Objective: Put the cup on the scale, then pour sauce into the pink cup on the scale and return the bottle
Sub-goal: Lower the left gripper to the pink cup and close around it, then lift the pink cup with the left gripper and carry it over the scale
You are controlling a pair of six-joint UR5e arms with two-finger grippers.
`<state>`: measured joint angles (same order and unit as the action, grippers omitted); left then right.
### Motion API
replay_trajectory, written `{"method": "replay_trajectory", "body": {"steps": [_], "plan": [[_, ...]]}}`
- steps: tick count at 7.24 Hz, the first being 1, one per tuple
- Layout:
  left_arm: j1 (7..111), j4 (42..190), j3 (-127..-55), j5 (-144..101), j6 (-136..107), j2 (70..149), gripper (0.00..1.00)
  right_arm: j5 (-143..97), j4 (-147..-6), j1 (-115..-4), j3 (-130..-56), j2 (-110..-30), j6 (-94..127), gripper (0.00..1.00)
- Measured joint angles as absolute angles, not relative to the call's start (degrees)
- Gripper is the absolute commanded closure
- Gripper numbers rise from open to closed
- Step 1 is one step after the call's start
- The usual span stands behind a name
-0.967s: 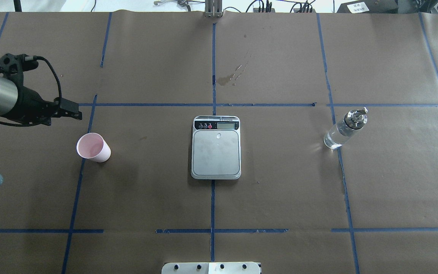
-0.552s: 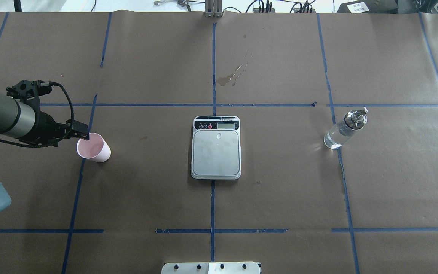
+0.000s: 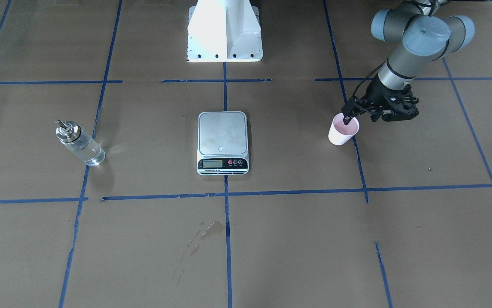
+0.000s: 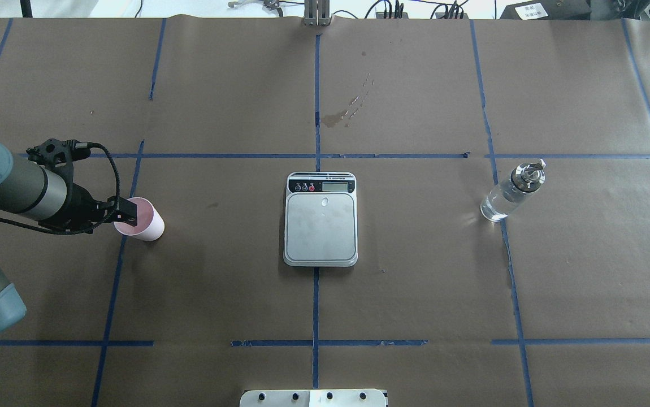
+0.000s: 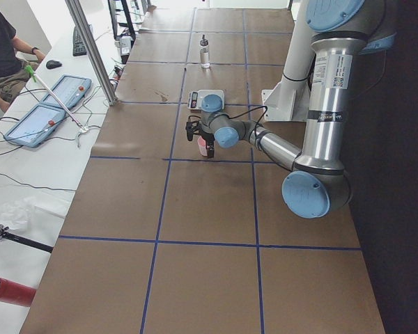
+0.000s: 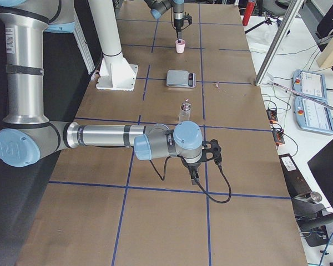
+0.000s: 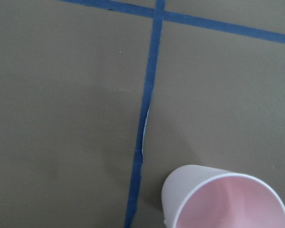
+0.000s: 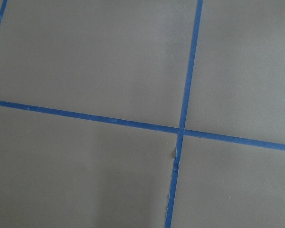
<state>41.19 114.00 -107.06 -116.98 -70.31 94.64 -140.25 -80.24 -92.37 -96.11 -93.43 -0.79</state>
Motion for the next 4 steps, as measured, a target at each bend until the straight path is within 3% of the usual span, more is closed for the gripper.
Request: {"method": "replay_trajectory", "body": {"steps": [2, 3, 4], "plan": [[41.1, 114.0, -106.9, -117.0, -70.3, 94.8, 0.84, -140.3, -80.2, -92.4, -96.1, -93.4, -0.8, 0.0], [41.1, 114.0, -106.9, -117.0, -70.3, 94.9, 0.99, -140.3, -80.2, -92.4, -96.1, -93.4, -0.8, 0.0], [41.0, 114.0, -107.0, -117.0, -70.4, 95.0, 1.0, -140.3, -80.2, -92.4, -96.2, -93.4, -0.8, 0.0]]}}
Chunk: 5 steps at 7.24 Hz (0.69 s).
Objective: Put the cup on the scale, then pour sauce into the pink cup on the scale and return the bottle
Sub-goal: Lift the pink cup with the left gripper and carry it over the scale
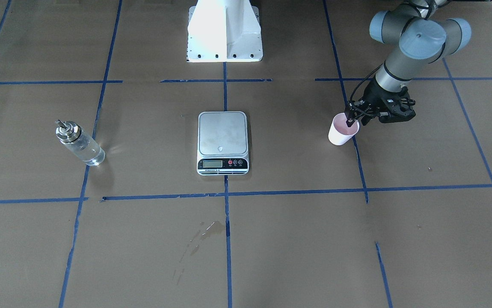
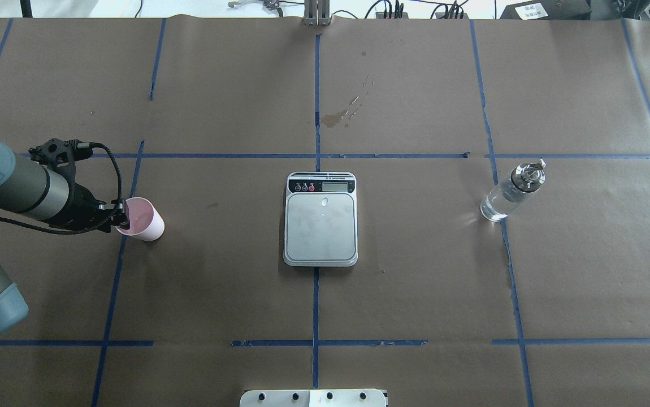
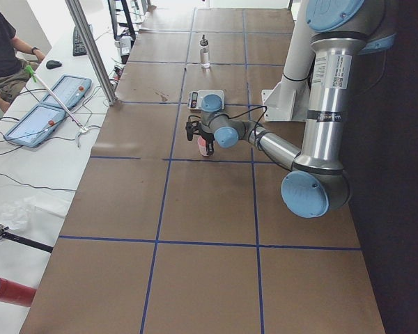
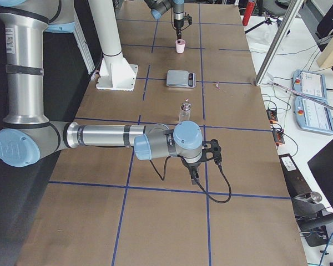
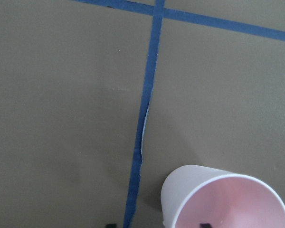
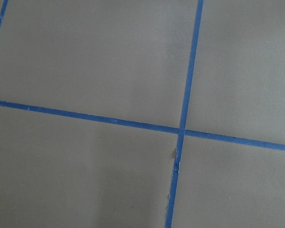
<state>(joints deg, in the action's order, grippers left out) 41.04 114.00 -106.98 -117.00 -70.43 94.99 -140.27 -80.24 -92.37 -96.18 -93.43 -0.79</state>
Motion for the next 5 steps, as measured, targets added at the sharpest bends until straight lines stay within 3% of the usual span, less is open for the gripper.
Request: {"method": "replay_trajectory", "body": {"steps": [3, 5], "plan": [[41.5, 112.9, -109.7, -117.3, -73.9, 95.4, 1.0, -140.9, -80.2, -92.4, -96.2, -93.5, -0.8, 0.0], [41.8, 101.4, -113.9, -117.4, -75.1, 101.7, 1.0, -141.5, -80.4, -92.4, -96.2, -93.5, -0.8, 0.0]]}}
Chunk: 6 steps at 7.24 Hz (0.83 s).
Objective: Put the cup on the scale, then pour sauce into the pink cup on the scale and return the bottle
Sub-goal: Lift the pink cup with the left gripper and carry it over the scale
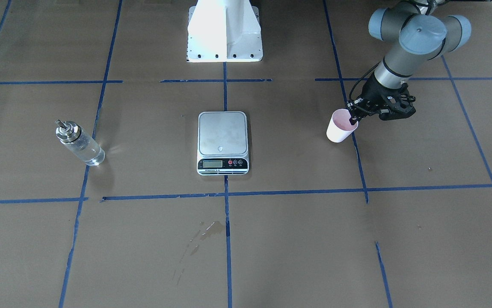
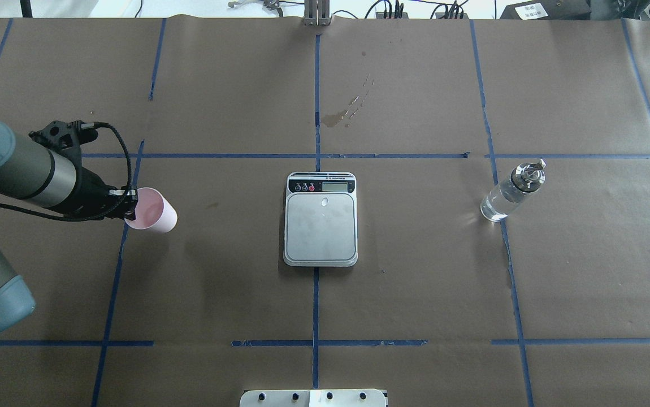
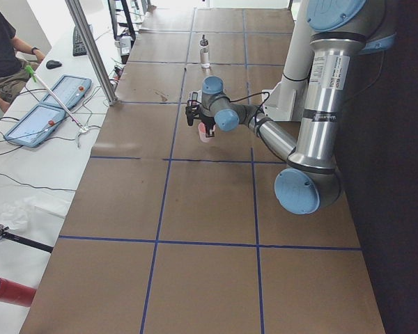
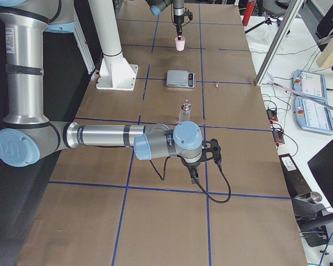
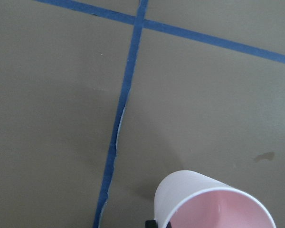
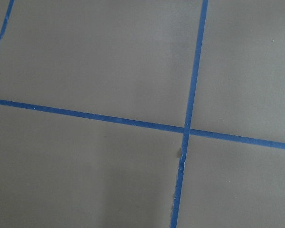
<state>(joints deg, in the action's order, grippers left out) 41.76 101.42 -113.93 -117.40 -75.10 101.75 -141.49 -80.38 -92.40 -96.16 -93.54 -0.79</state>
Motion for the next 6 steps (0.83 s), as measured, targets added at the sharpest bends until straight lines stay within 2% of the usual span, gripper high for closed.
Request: {"method": "replay_trajectory", "body": {"steps": [2, 4, 6], "plan": [[40.9, 89.0, -112.9, -117.5, -83.8, 116.3, 1.0, -141.9, -80.8, -92.5, -96.2, -93.6, -0.8, 0.0], [37.4, 86.7, -104.7, -117.3, -95.3, 129.3, 1.0, -141.9, -80.8, -92.5, -96.4, -93.6, -0.8, 0.0], [33.5, 86.9, -99.2, -114.6, -101.3, 135.3, 1.0, -141.9, -80.8, -92.5, -96.5, -93.5, -0.6, 0.0]]}}
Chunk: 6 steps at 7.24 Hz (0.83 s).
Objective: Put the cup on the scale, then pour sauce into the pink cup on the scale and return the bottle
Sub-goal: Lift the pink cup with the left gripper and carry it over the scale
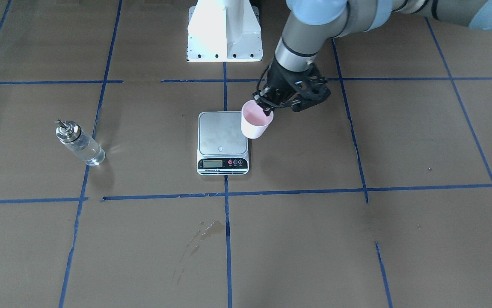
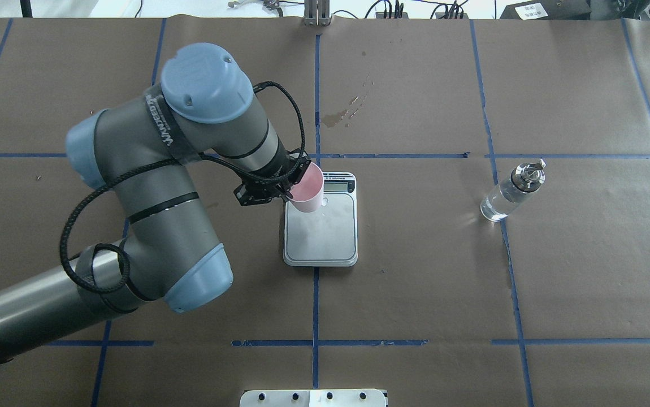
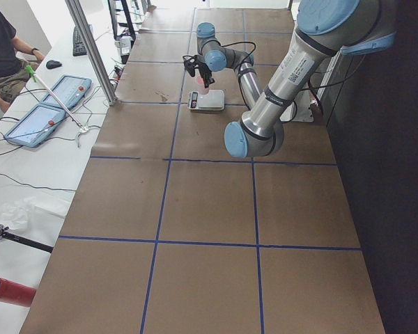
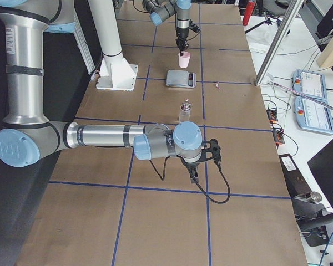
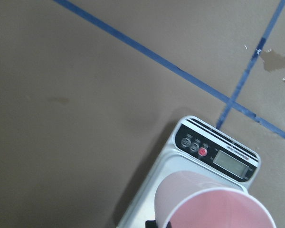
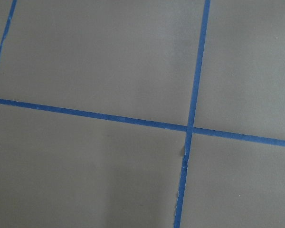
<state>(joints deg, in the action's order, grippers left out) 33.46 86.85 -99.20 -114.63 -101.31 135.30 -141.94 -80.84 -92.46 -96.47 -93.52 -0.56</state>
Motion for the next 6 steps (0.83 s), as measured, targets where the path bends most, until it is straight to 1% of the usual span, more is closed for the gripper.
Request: {"method": "replay_trajectory", "body": {"steps": [2, 5, 6], "plan": [[31.4, 87.5, -95.6, -113.0, -102.6, 137.4, 1.0, -141.9, -80.8, -92.5, -96.7, -93.5, 0.0, 0.0], [29.4, 87.8, -93.7, -112.7, -102.3, 137.4, 1.0, -141.9, -80.6, -92.5, -96.9, -93.5, 0.2, 0.0], [29.3, 88.1, -93.3, -112.7, -102.3, 137.3, 0.82, -141.9, -80.7, -92.5, -97.2, -93.5, 0.2, 0.0]]}}
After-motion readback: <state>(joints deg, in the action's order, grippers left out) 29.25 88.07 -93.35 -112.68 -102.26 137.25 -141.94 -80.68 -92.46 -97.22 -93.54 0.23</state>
